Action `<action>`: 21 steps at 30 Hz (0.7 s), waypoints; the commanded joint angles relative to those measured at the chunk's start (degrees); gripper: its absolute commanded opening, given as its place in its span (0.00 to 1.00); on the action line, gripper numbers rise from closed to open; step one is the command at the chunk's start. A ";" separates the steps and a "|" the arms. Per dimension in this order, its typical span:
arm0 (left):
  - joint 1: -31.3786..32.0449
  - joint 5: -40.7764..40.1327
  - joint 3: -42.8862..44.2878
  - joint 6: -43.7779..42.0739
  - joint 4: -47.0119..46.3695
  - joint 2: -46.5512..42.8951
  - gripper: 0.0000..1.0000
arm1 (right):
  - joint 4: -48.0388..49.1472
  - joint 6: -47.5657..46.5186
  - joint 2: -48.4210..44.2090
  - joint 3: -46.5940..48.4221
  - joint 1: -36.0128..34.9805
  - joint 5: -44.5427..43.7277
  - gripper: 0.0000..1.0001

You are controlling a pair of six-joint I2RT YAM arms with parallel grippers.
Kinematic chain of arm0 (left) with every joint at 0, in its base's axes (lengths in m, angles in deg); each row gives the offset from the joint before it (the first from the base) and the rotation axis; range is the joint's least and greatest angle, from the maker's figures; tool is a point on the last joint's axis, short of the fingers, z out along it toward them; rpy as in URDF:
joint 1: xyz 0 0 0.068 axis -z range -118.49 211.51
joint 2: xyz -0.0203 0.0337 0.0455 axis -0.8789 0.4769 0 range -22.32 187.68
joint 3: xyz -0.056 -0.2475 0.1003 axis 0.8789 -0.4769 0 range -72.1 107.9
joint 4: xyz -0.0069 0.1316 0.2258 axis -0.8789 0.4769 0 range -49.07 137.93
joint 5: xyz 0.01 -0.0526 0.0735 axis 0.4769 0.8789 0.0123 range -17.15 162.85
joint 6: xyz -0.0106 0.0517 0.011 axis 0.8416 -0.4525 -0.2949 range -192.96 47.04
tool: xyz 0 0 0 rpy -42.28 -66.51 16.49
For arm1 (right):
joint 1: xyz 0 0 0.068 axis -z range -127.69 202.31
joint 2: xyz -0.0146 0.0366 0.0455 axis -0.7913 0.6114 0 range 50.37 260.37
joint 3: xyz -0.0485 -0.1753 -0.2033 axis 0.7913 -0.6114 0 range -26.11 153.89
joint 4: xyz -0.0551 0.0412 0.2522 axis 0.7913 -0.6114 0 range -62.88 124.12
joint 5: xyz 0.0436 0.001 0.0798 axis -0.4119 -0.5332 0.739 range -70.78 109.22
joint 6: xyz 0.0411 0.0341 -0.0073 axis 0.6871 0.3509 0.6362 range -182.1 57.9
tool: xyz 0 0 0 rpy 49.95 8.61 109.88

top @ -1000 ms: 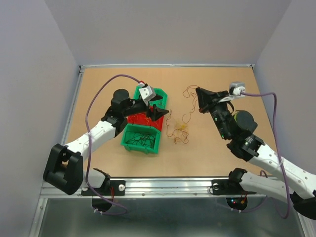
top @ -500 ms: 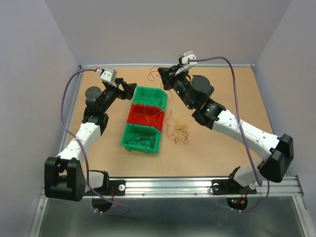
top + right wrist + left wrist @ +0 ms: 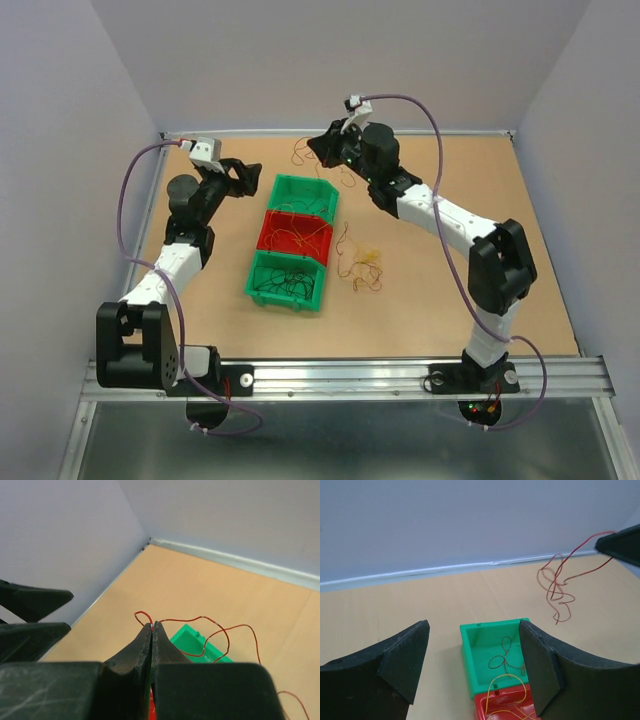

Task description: Untangle the cables

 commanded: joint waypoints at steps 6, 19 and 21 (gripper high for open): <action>-0.04 0.81 -0.13 -1.00 -5.68 1.06 0.83 | 4.51 4.54 7.96 6.71 0.04 16.31 0.00; -0.04 0.63 -0.66 -1.88 -6.38 0.89 0.83 | 6.88 5.60 8.58 8.20 0.04 20.46 0.01; -0.04 0.72 -0.75 -1.79 -6.65 0.62 0.83 | 6.36 5.51 8.41 8.99 0.04 21.94 0.01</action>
